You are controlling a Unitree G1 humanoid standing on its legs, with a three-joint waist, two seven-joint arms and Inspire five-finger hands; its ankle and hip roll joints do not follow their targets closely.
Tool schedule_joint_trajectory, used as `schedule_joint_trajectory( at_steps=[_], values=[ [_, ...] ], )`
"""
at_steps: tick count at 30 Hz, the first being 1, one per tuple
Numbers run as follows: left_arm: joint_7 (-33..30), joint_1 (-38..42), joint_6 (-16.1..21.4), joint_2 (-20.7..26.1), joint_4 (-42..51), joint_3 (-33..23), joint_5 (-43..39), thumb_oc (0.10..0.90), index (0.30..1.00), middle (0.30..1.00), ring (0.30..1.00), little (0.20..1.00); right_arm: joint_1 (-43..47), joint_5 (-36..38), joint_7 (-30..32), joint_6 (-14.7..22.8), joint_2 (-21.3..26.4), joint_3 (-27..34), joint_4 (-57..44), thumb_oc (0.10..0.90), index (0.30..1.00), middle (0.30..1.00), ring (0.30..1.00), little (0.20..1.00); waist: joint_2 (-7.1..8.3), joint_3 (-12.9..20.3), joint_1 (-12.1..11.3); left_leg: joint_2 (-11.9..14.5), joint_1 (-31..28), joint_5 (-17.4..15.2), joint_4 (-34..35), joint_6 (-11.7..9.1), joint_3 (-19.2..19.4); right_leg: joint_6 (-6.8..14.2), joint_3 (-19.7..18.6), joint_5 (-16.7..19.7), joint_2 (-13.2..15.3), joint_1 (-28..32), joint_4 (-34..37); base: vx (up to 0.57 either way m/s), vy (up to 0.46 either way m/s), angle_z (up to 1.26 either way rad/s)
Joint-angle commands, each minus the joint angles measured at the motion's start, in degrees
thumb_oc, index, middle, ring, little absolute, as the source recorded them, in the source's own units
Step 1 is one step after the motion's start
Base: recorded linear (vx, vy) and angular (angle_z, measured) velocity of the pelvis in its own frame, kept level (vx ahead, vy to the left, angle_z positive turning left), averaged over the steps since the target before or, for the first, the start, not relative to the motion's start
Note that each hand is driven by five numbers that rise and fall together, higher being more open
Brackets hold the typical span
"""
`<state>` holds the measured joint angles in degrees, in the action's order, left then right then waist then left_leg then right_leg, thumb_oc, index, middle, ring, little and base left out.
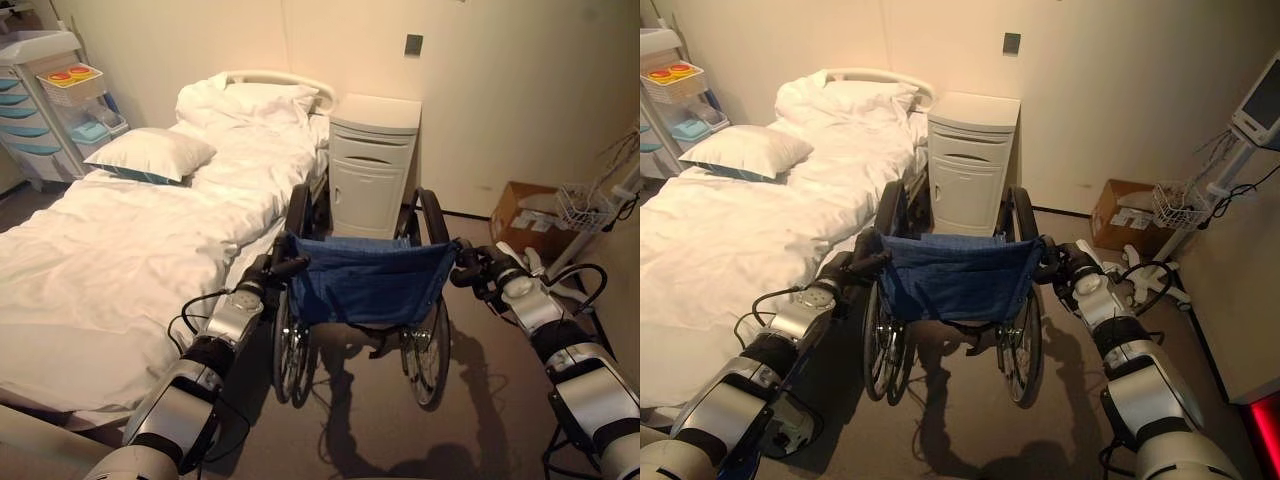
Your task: Push the wheelchair next to the bed
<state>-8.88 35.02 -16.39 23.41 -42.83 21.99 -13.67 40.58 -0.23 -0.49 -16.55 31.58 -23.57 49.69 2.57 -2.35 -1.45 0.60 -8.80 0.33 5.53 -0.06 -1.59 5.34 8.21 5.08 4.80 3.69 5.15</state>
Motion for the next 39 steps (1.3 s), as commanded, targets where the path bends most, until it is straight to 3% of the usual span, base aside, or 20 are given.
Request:
schedule_joint_trajectory(
  at_steps=[1,10,14,17,21,23,28,33,39],
  values=[
    [0.12,-2.23,-0.17,-4.58,0.43,4.45,1.26,0.800,0.900,0.900,0.900,0.900,-1.08,-2.35,-0.64,1.14,-3.03,-7.38,-3.96,0.800,0.900,0.900,0.900,0.900,-0.68,-0.19,-0.78,-0.99,4.22,3.16,-0.53,-0.75,0.25,1.39,-0.12,2.55,1.15,1.41,-0.15,0.00,0.000,0.00],
    [-0.67,-5.36,-3.71,-1.45,5.17,2.65,2.98,0.800,0.900,0.900,0.900,0.900,-3.88,-0.78,-1.63,-3.18,0.20,-4.98,-10.67,0.800,0.900,0.900,0.900,0.900,-0.71,-0.40,-0.53,-0.94,3.84,2.77,-0.53,-0.61,0.36,1.16,-0.31,2.03,0.89,1.74,-0.15,0.00,0.000,0.00],
    [0.17,-6.09,-4.75,-0.56,6.02,1.90,-1.96,0.800,0.900,0.900,0.900,0.900,-3.80,1.98,-2.32,-5.01,1.25,-4.38,-13.53,0.800,0.900,0.900,0.900,0.900,-0.58,-0.41,-0.41,-0.89,3.72,2.74,-0.53,-0.66,0.31,1.10,-0.39,1.90,0.77,1.92,-0.15,0.00,0.000,0.00],
    [-0.19,-6.71,-5.42,-0.55,7.65,0.01,-10.57,0.800,0.900,0.900,0.900,0.900,-4.26,7.03,-2.01,-6.55,2.00,-3.17,-16.05,0.800,0.900,0.900,0.900,0.900,-0.62,-0.47,-0.27,-0.73,3.59,2.79,-0.53,-0.78,0.48,1.04,-0.34,1.93,0.77,2.03,-0.15,0.00,0.000,0.00],
    [3.00,-8.14,-6.94,0.98,10.32,-4.67,-24.06,0.800,0.900,0.900,0.900,0.900,-6.50,19.64,-4.28,-9.34,3.15,1.21,-18.65,0.800,0.900,0.900,0.900,0.900,-0.81,-0.38,-0.18,-0.64,3.32,2.84,-0.53,-0.79,0.53,0.96,-0.09,1.85,0.91,2.41,-0.15,0.00,0.000,0.00],
    [4.74,-8.16,-6.50,3.32,10.63,-6.54,-29.49,0.800,0.900,0.900,0.900,0.900,-6.62,28.17,-5.11,-9.96,4.40,3.10,-18.79,0.800,0.900,0.900,0.900,0.900,-0.93,-0.34,-0.16,-0.58,3.12,2.79,-0.53,-0.85,0.63,1.05,0.15,1.78,1.03,2.67,-0.15,0.00,0.000,0.00],
    [10.61,-6.02,-5.67,8.56,8.36,-9.30,-37.66,0.800,0.900,0.900,0.900,0.900,-4.54,40.22,-8.00,-10.75,6.55,5.90,-15.19,0.800,0.900,0.900,0.900,0.900,-1.01,0.10,-0.35,-0.55,3.00,2.69,-0.53,-1.04,0.95,1.22,0.63,1.65,1.17,2.92,-0.15,0.00,0.000,0.00],
    [14.03,-4.82,-4.69,11.96,7.90,-10.38,-43.64,0.800,0.900,0.900,0.900,0.900,-3.73,48.65,-9.25,-10.70,8.69,8.23,-12.27,0.800,0.900,0.900,0.900,0.900,-1.09,0.56,-0.51,-0.54,3.06,2.53,-0.53,-1.15,1.15,1.40,0.85,1.46,1.25,2.91,-0.15,0.00,0.000,0.00],
    [16.43,-7.19,-2.46,15.13,9.93,-12.60,-42.66,0.800,0.900,0.900,0.900,0.900,-6.46,55.07,-9.64,-9.67,11.22,11.98,-12.73,0.800,0.900,0.900,0.900,0.900,-0.97,0.95,-0.47,-0.58,3.04,2.33,-0.53,-1.08,1.41,1.46,0.58,1.30,1.11,2.80,-0.15,0.00,0.000,0.00]
  ],
)
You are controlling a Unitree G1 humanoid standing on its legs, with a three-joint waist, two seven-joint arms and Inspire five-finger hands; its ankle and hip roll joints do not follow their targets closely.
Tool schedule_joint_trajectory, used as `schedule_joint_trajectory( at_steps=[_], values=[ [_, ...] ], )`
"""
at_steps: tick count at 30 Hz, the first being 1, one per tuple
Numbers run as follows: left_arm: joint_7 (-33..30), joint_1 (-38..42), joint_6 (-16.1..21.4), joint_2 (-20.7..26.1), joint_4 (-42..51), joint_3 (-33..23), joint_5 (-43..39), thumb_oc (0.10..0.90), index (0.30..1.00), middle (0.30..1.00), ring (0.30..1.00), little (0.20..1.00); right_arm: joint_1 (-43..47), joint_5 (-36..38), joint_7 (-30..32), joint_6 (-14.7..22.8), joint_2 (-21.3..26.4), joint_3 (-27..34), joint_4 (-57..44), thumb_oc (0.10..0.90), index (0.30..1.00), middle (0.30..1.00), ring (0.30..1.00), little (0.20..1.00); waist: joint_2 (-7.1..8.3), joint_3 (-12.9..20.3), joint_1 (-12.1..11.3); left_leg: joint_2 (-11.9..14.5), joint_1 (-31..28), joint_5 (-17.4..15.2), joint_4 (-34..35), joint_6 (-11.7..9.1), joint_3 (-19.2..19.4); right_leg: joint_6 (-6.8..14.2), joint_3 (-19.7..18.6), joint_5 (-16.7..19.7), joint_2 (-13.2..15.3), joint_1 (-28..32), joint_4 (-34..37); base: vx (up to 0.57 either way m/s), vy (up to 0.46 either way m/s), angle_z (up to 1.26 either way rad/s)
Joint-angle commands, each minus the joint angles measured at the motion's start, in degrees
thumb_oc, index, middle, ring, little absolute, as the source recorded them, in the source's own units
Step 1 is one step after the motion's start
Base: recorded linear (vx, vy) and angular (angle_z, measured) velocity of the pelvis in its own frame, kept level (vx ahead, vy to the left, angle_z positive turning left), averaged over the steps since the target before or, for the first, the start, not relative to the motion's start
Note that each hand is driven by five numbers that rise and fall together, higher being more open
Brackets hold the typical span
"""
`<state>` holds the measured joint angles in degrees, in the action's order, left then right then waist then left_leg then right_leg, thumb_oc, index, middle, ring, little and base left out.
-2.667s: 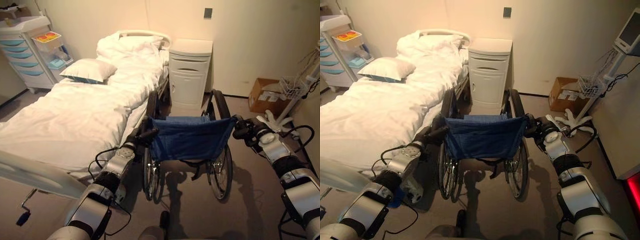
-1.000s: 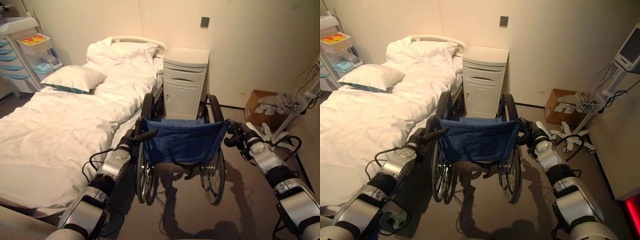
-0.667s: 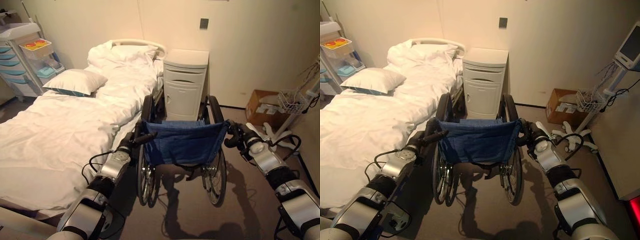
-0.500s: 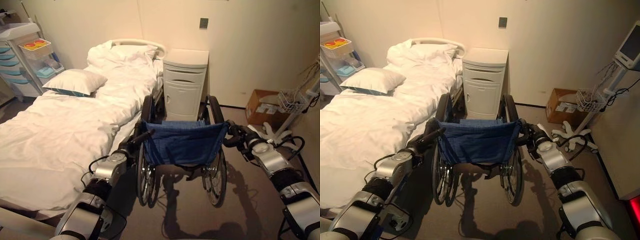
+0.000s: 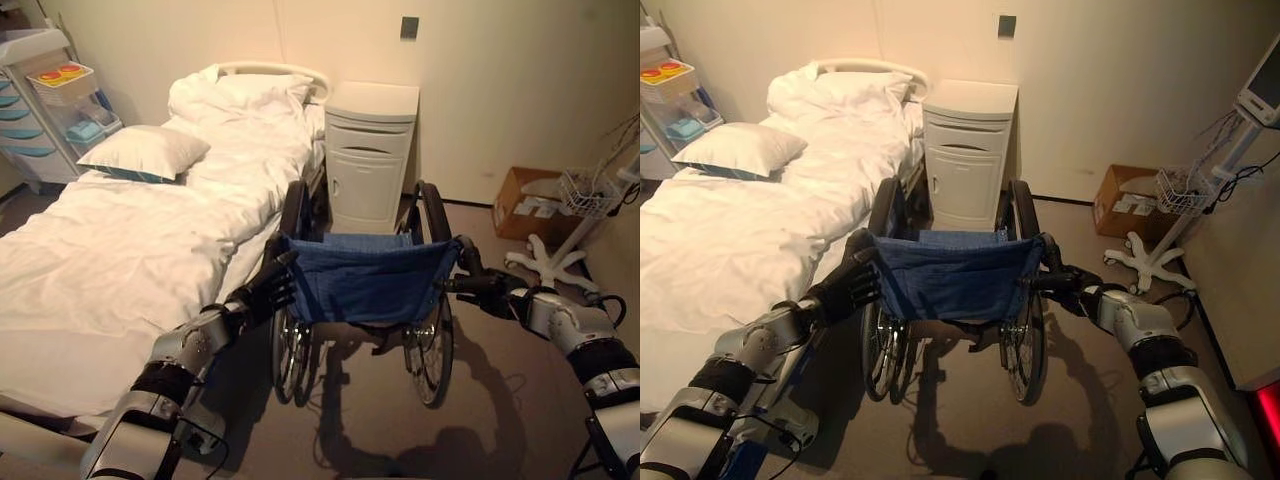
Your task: Push the wheelchair next to the bed
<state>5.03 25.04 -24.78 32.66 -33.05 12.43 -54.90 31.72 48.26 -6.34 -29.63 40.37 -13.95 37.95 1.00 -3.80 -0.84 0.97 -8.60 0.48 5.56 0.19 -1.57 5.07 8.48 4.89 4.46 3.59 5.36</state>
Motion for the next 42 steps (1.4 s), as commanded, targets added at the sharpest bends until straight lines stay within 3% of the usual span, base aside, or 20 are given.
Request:
schedule_joint_trajectory(
  at_steps=[1,8,16,25,34,38,42],
  values=[
    [3.22,2.10,6.12,6.31,0.47,-3.46,-0.42,0.800,0.900,0.900,0.900,0.900,1.54,6.90,-4.05,3.67,2.79,3.28,-1.05,0.800,0.900,0.900,0.900,0.900,0.59,2.41,-1.09,-0.97,2.83,2.16,-0.56,-1.31,1.36,1.70,0.26,1.45,1.39,2.89,-0.36,0.00,0.000,0.00],
    [7.10,-2.96,6.49,10.66,4.05,-5.89,4.14,0.800,0.900,0.900,0.900,0.900,-4.49,10.34,-5.14,4.97,6.25,8.52,-3.76,0.800,0.900,0.900,0.900,0.900,0.68,2.18,-0.96,-0.92,2.77,2.00,-0.56,-1.35,1.64,1.90,0.00,1.30,1.25,2.86,-0.36,0.00,0.000,0.00],
    [10.60,-6.98,7.29,14.75,9.45,-9.31,3.21,0.800,0.900,0.900,0.900,0.900,-9.82,9.29,-6.71,6.93,9.76,13.10,-5.79,0.800,0.900,0.900,0.900,0.900,0.78,1.68,-0.93,-0.90,2.82,2.10,-0.56,-1.43,1.73,2.04,-0.08,1.44,1.23,2.73,-0.36,0.00,-0.001,0.01],
    [13.03,-12.37,9.19,20.70,17.21,-13.35,14.85,0.800,0.900,0.900,0.900,0.900,-14.74,4.94,-10.53,6.11,10.67,15.23,-7.24,0.800,0.900,0.900,0.900,0.900,0.61,1.23,-1.98,-0.81,2.93,2.21,-0.56,-1.43,1.53,2.11,0.60,1.44,1.43,2.71,-0.36,0.00,0.000,0.00],
    [13.34,-23.51,8.42,15.61,22.64,-14.20,20.08,0.800,0.900,0.900,0.900,0.900,-26.21,-5.07,-19.31,3.61,5.96,16.72,-16.70,0.800,0.900,0.900,0.900,0.900,0.89,0.68,-1.78,-1.02,3.02,2.36,-0.56,-0.80,1.10,1.97,0.82,1.53,1.43,2.69,-0.36,0.00,0.000,0.00],
    [12.89,-28.60,9.51,12.87,22.91,-15.66,21.09,0.800,0.900,0.900,0.900,0.900,-31.30,-5.08,-19.81,5.46,4.33,19.21,-22.99,0.800,0.900,0.900,0.900,0.900,1.16,0.20,-1.02,-1.07,2.97,2.39,-0.56,-0.62,1.17,1.93,0.32,1.64,1.23,2.60,-0.36,0.00,0.000,0.00],
    [12.69,-32.97,10.77,10.61,22.40,-17.85,21.86,0.800,0.900,0.900,0.900,0.900,-35.47,0.61,-18.22,8.99,4.38,24.72,-28.79,0.800,0.900,0.900,0.900,0.900,1.22,-0.45,0.12,-0.89,2.94,2.48,-0.56,-0.66,1.63,1.95,-0.23,1.90,1.04,2.37,-0.36,0.00,0.000,0.00]
  ],
)
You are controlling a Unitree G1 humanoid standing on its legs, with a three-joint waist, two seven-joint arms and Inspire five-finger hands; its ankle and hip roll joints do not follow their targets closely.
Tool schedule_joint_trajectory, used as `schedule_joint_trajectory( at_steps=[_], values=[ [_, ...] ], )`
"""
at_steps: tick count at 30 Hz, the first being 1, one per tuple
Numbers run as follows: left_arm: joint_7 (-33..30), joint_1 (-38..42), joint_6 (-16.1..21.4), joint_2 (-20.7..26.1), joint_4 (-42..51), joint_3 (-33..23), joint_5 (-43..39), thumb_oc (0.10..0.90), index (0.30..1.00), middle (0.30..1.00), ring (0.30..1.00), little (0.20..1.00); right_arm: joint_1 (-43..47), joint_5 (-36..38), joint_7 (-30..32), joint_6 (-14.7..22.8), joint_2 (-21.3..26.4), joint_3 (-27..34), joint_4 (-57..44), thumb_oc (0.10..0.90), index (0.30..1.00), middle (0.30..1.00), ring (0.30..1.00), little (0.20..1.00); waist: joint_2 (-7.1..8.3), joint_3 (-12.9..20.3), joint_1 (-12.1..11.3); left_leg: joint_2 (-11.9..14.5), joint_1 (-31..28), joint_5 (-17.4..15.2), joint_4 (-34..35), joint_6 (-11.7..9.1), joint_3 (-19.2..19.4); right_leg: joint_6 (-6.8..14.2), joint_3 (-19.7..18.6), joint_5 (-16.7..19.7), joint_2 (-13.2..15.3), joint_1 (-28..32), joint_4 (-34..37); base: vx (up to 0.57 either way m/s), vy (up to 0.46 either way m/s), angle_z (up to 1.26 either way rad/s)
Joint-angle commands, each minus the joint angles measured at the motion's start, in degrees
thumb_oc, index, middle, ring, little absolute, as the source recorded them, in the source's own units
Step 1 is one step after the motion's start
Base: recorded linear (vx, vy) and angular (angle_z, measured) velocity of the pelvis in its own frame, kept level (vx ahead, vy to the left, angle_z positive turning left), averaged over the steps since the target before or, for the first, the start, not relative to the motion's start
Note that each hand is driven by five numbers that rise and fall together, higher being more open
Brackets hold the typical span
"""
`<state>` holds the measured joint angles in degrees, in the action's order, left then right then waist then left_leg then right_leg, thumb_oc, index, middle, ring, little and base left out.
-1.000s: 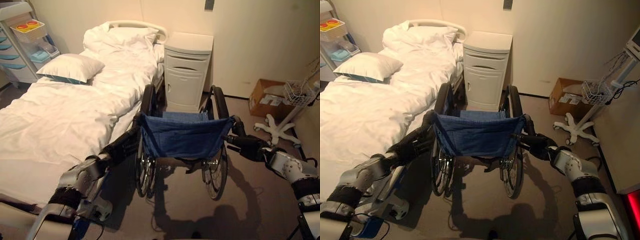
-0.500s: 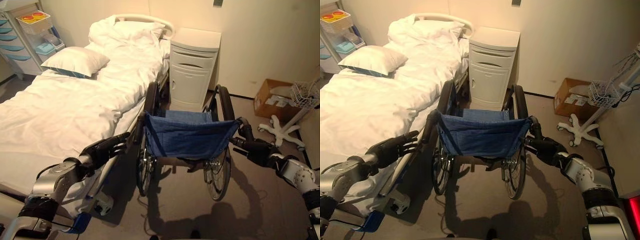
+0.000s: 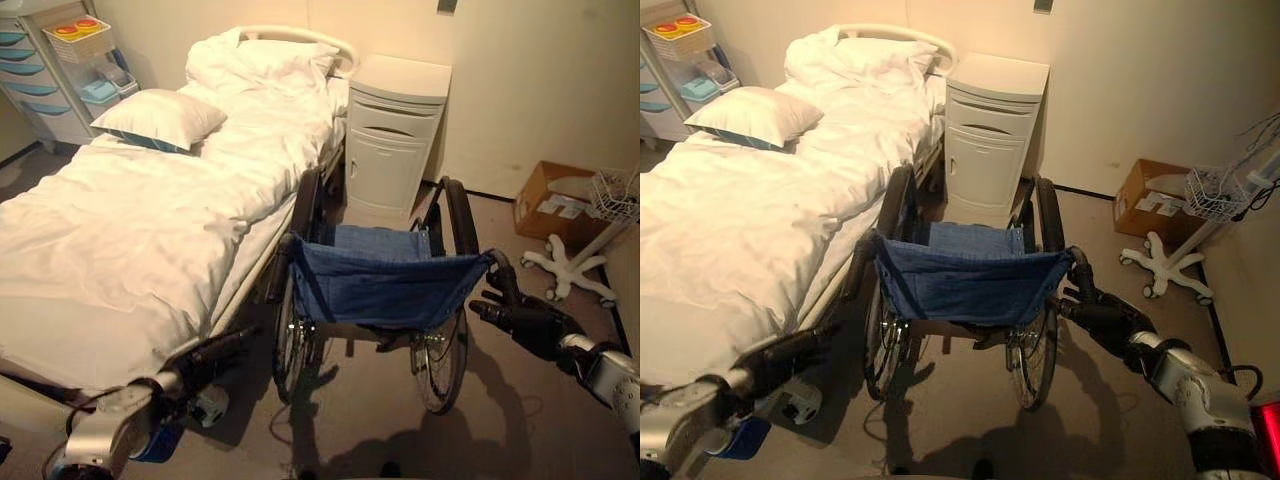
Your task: Push the wheelchair next to the bed
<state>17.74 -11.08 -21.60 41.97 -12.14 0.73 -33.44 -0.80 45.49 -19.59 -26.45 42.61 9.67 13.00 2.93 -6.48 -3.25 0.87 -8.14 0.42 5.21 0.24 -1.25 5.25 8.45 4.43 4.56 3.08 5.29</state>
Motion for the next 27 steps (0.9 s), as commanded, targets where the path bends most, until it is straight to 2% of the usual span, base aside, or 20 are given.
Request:
schedule_joint_trajectory(
  at_steps=[1,5,9,14,18,20,25,27],
  values=[
    [0.27,2.72,7.79,1.17,1.37,-6.42,0.44,0.800,0.900,0.900,0.900,0.900,-3.37,4.61,-4.79,6.11,2.14,2.00,-4.47,0.800,0.900,0.900,0.900,0.900,-0.68,2.18,2.67,-0.78,2.48,2.50,-0.21,-0.73,1.36,1.80,-0.29,2.37,0.93,2.82,-0.29,0.00,0.000,0.00],
    [2.83,0.87,8.06,0.91,0.45,-7.88,1.42,0.800,0.900,0.900,0.900,0.900,-4.73,14.84,-3.90,9.08,1.91,7.50,-6.38,0.800,0.900,0.900,0.900,0.900,-0.66,2.09,3.39,-0.71,2.55,2.30,-0.21,-0.84,1.82,2.04,-0.67,2.51,0.83,2.48,-0.29,-0.01,-0.007,-0.04],
    [3.85,0.96,7.78,1.31,0.07,-7.55,1.62,0.800,0.900,0.900,0.900,0.900,-4.07,18.54,-4.30,9.91,2.18,10.01,-6.02,0.800,0.900,0.900,0.900,0.900,-0.67,2.18,3.63,-0.72,2.63,2.08,-0.21,-0.87,1.98,2.13,-1.01,2.56,0.74,2.20,-0.29,-0.01,-0.007,-0.06],
    [5.50,2.42,8.00,0.84,-1.44,-5.60,1.41,0.800,0.900,0.900,0.900,0.900,-0.90,27.22,-7.39,7.40,2.07,10.10,-5.86,0.800,0.900,0.900,0.900,0.900,-0.56,2.25,3.44,-0.79,2.69,1.64,-0.21,-0.79,2.00,2.09,-1.35,2.33,0.61,2.10,-0.29,-0.01,-0.010,-0.11],
    [5.82,3.31,8.22,-0.25,-1.84,-3.65,1.49,0.800,0.900,0.900,0.900,0.900,0.79,32.25,-6.43,6.31,1.11,9.13,-5.96,0.800,0.900,0.900,0.900,0.900,-0.52,2.49,3.24,-0.74,2.75,1.48,-0.21,-0.77,2.04,2.06,-1.37,2.18,0.59,2.00,-0.29,0.00,-0.002,-0.02],
    [6.60,3.38,8.30,-0.76,-2.07,-3.10,1.48,0.800,0.900,0.900,0.900,0.900,0.96,31.17,-6.62,5.25,0.56,8.99,-5.49,0.800,0.900,0.900,0.900,0.900,-0.51,2.57,3.20,-0.68,2.71,1.36,-0.21,-0.77,2.12,2.06,-1.38,2.12,0.60,2.03,-0.29,0.00,0.000,0.00],
    [7.23,3.72,7.13,-0.96,-2.14,-2.29,0.33,0.800,0.900,0.900,0.900,0.900,-0.90,21.24,-8.91,1.87,1.77,8.11,-2.17,0.800,0.900,0.900,0.900,0.900,-0.33,2.65,3.54,-0.68,2.76,1.50,-0.21,-0.81,2.43,2.11,-1.58,2.34,0.52,1.84,-0.29,0.00,0.000,0.00],
    [7.10,3.40,6.66,-1.08,-2.57,-1.74,-0.52,0.800,0.900,0.900,0.900,0.900,-2.73,18.39,-13.70,-0.46,3.10,7.63,1.70,0.800,0.900,0.900,0.900,0.900,-0.12,2.57,3.75,-0.65,2.82,1.67,-0.21,-0.86,2.48,2.14,-1.44,2.47,0.49,1.77,-0.29,0.00,0.000,0.00]
  ],
)
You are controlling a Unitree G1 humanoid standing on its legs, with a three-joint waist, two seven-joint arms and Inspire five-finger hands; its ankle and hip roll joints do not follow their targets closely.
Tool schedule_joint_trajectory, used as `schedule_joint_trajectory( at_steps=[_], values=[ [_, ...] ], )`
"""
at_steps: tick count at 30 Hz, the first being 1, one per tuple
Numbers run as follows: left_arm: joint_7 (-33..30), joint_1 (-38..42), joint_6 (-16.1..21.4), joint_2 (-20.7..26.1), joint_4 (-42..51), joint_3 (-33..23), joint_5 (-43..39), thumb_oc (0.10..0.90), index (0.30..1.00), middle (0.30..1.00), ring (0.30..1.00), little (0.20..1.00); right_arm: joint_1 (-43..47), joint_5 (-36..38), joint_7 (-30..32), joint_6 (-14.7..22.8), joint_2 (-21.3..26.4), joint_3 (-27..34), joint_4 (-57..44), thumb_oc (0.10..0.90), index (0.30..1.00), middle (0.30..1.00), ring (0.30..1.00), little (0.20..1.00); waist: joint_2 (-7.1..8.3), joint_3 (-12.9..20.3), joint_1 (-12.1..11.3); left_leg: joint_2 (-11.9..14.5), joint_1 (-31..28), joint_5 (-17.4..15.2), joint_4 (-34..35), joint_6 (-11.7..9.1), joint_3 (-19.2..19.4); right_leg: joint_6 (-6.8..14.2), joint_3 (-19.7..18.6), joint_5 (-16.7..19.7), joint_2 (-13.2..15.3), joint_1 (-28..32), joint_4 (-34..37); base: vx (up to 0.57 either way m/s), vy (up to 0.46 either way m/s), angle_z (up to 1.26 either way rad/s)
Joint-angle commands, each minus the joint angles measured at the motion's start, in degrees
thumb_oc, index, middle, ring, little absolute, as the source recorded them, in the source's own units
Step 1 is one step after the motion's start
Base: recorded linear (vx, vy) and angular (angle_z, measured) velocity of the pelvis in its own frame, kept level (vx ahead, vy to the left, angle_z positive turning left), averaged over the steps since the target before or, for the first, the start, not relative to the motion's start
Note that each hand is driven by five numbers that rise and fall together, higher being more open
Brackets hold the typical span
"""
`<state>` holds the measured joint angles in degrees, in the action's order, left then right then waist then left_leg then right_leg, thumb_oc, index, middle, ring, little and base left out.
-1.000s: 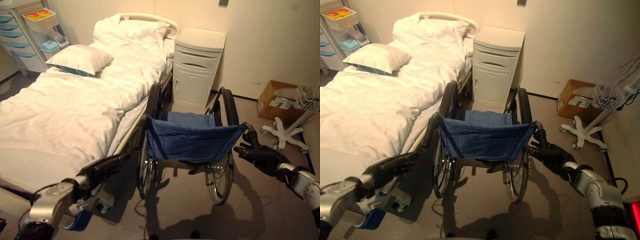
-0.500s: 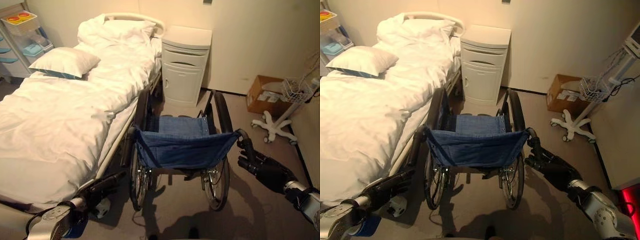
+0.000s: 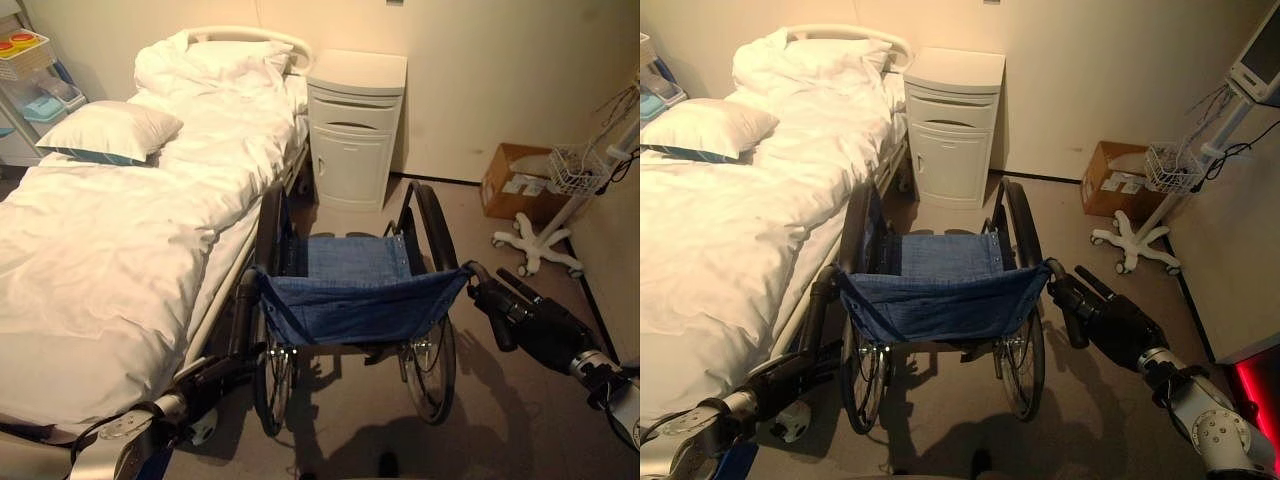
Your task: Push the wheelchair next to the bed
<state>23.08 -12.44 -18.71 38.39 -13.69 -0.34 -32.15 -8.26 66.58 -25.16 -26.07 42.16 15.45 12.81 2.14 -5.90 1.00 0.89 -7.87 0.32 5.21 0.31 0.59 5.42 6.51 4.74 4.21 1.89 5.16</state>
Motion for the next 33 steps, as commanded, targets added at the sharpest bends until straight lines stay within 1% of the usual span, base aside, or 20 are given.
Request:
schedule_joint_trajectory(
  at_steps=[1,3,6,8,10,11,12,13,14,15,16,18,20,23,25,26,27,28,32,33],
  values=[
    [1.83,4.68,3.61,2.48,-1.22,-0.65,-1.95,0.800,0.900,0.900,0.900,0.900,4.39,-3.01,-8.35,-1.39,3.61,1.86,2.33,0.800,0.900,0.900,0.900,0.900,0.70,1.97,-0.49,-0.67,2.56,1.79,-0.21,-0.94,0.63,1.99,0.54,2.19,0.84,2.96,-0.16,0.00,0.000,0.00],
    [2.20,4.09,4.01,1.87,-2.80,0.19,-2.86,0.800,0.900,0.900,0.900,0.900,1.80,-3.78,-8.66,-3.14,2.47,1.34,6.61,0.800,0.900,0.900,0.900,0.900,0.93,1.75,-0.22,-0.72,2.53,1.94,-0.21,-0.89,0.68,2.06,0.64,2.35,0.82,2.93,-0.21,0.00,0.000,0.00],
    [2.78,3.49,3.38,0.52,-4.02,1.23,-3.88,0.800,0.900,0.900,0.900,0.900,0.48,-0.07,-5.81,-3.70,-0.28,0.76,11.15,0.800,0.900,0.900,0.900,0.900,1.02,1.76,-0.23,-0.74,2.44,1.92,-0.21,-0.80,0.74,2.15,0.71,2.37,0.80,2.95,-0.22,0.00,0.000,0.00],
    [2.86,4.36,4.18,-2.08,-8.08,4.35,-2.84,0.800,0.900,0.900,0.900,0.900,1.87,2.83,-2.05,2.38,-5.40,-0.67,21.61,0.800,0.900,0.900,0.900,0.900,0.81,1.78,-0.57,-0.74,2.27,1.67,-0.21,-0.51,0.76,2.14,0.74,2.25,0.77,3.01,-0.28,0.00,0.000,0.00],
    [3.29,5.26,4.62,-3.35,-10.92,5.90,-2.66,0.800,0.900,0.900,0.900,0.900,3.34,6.27,-0.67,4.42,-7.64,-0.42,27.31,0.800,0.900,0.900,0.900,0.900,0.55,1.81,-0.79,-0.77,2.18,1.52,-0.21,-0.42,0.73,2.07,0.79,2.12,0.69,3.14,-0.26,0.00,0.001,-0.02],
    [3.85,6.00,5.09,-4.37,-13.68,7.00,-2.14,0.800,0.900,0.900,0.900,0.900,4.60,9.68,-2.16,5.88,-9.64,0.36,34.12,0.800,0.900,0.900,0.900,0.900,0.28,1.98,-1.05,-0.77,2.09,1.27,-0.21,-0.27,0.64,1.99,0.74,1.93,0.61,3.20,-0.23,0.01,0.002,-0.06],
    [4.11,6.35,5.26,-4.63,-14.52,7.27,-1.92,0.800,0.900,0.900,0.900,0.900,5.02,11.79,-1.67,6.17,-10.05,0.46,35.55,0.800,0.900,0.900,0.900,0.900,0.20,1.94,-1.18,-0.78,2.03,1.18,-0.21,-0.23,0.62,1.96,0.70,1.86,0.59,3.25,-0.23,0.01,0.007,-0.07],
    [4.75,7.37,5.69,-5.75,-17.23,8.16,-1.35,0.800,0.900,0.900,0.900,0.900,6.18,16.93,-1.86,7.39,-12.08,1.45,39.93,0.800,0.900,0.900,0.900,0.900,-0.15,1.99,-1.38,-0.85,1.91,0.94,-0.21,-0.07,0.56,1.90,0.60,1.66,0.53,3.40,-0.25,0.02,0.013,-0.07],
    [5.38,8.13,6.93,-7.02,-20.48,8.97,-1.31,0.800,0.900,0.900,0.900,0.900,7.40,25.98,-1.59,9.06,-15.30,3.06,43.02,0.800,0.900,0.900,0.900,0.900,-0.55,2.15,-1.43,-0.89,1.80,0.68,-0.21,0.06,0.49,1.87,0.39,1.49,0.47,3.43,-0.29,0.02,0.018,-0.05],
    [5.65,8.47,7.22,-7.50,-21.55,9.14,-1.35,0.800,0.900,0.900,0.900,0.900,7.66,29.49,-1.80,9.20,-16.06,3.33,43.83,0.800,0.900,0.900,0.900,0.900,-0.69,2.17,-1.50,-0.91,1.75,0.59,-0.21,0.09,0.45,1.88,0.35,1.41,0.44,3.46,-0.29,0.00,0.000,0.00],
    [6.37,9.42,8.04,-9.54,-24.71,8.75,-0.26,0.800,0.900,0.900,0.900,0.900,8.40,32.74,-2.71,8.96,-18.44,6.39,47.47,0.800,0.900,0.900,0.900,0.900,-1.03,2.23,-1.61,-1.01,1.94,0.84,-0.21,0.22,0.37,1.75,0.13,1.73,0.45,3.25,-0.25,-0.02,0.033,0.05],
    [6.50,10.15,8.42,-11.62,-26.76,8.72,0.11,0.800,0.900,0.900,0.900,0.900,8.74,35.52,-1.32,8.17,-21.52,7.85,49.31,0.800,0.900,0.900,0.900,0.900,-1.57,2.33,-1.56,-1.05,1.93,0.71,-0.21,0.29,0.24,1.68,-0.23,1.73,0.41,3.15,-0.25,-0.01,0.039,0.11],
    [7.29,10.27,8.81,-13.47,-28.35,8.32,0.07,0.800,0.900,0.900,0.900,0.900,8.70,33.94,-0.34,6.48,-24.06,7.93,51.33,0.800,0.900,0.900,0.900,0.900,-2.04,2.32,-1.55,-1.14,1.89,0.62,-0.21,0.44,0.11,1.59,-0.69,1.76,0.37,3.06,-0.29,-0.01,0.040,0.00],
    [6.59,10.29,11.14,-16.71,-30.54,8.00,-1.20,0.800,0.900,0.900,0.900,0.900,8.81,18.29,0.86,2.42,-26.81,5.07,55.16,0.800,0.900,0.900,0.900,0.900,-2.32,2.41,-1.90,-1.36,2.01,0.70,-0.21,0.74,-0.15,1.35,-0.89,1.95,0.45,2.91,-0.38,-0.02,0.031,-0.09],
    [7.51,10.97,13.49,-18.91,-35.58,7.19,0.09,0.800,0.900,0.900,0.900,0.900,9.17,15.23,-0.19,1.66,-28.71,3.35,56.86,0.800,0.900,0.900,0.900,0.900,-2.30,2.57,-2.00,-1.50,2.09,0.73,-0.21,0.92,-0.25,1.18,-0.87,1.89,0.49,2.82,-0.54,-0.01,0.014,-0.12],
    [7.38,11.71,16.49,-20.69,-40.84,6.74,1.03,0.800,0.900,0.900,0.900,0.900,9.65,17.46,-1.20,0.85,-30.39,2.56,57.92,0.800,0.900,0.900,0.900,0.900,-2.20,2.81,-2.05,-1.58,2.13,0.71,-0.21,1.03,-0.29,1.06,-0.77,1.81,0.50,2.79,-0.62,0.03,0.010,-0.07],
    [7.03,11.95,17.45,-21.39,-42.80,6.54,1.11,0.800,0.900,0.900,0.900,0.900,9.84,19.88,-1.70,0.15,-31.01,2.34,58.23,0.800,0.900,0.900,0.900,0.900,-2.20,2.99,-2.05,-1.55,1.83,0.12,-0.21,1.06,-0.36,1.08,-0.76,1.33,0.44,3.14,-0.54,0.00,0.000,0.00],
    [7.38,12.56,19.36,-22.83,-46.71,5.61,1.16,0.800,0.900,0.900,0.900,0.900,10.37,27.08,-2.00,-1.11,-32.28,1.89,58.19,0.800,0.900,0.900,0.900,0.900,-2.07,3.11,-1.82,-1.61,1.96,0.53,-0.21,1.13,-0.11,0.82,-0.75,1.56,0.42,3.02,-0.58,0.00,0.000,0.00],
    [6.85,13.24,21.15,-26.29,-51.81,4.36,-1.51,0.800,0.900,0.900,0.900,0.900,10.42,46.42,-1.09,-8.50,-35.22,0.47,55.56,0.800,0.900,0.900,0.900,0.900,-2.02,3.58,-0.93,-1.72,1.62,0.12,-0.21,1.23,0.41,0.54,-1.15,1.34,0.32,3.39,-0.26,0.01,0.030,-0.03],
    [7.20,13.14,21.66,-26.81,-52.12,4.18,-1.66,0.800,0.900,0.900,0.900,0.900,10.15,45.87,-0.01,-9.77,-35.47,-0.17,54.89,0.800,0.900,0.900,0.900,0.900,-2.03,3.58,-0.79,-1.79,1.53,0.02,-0.21,1.28,0.45,0.54,-1.30,1.37,0.32,3.43,-0.21,0.01,0.035,0.03]
  ],
)
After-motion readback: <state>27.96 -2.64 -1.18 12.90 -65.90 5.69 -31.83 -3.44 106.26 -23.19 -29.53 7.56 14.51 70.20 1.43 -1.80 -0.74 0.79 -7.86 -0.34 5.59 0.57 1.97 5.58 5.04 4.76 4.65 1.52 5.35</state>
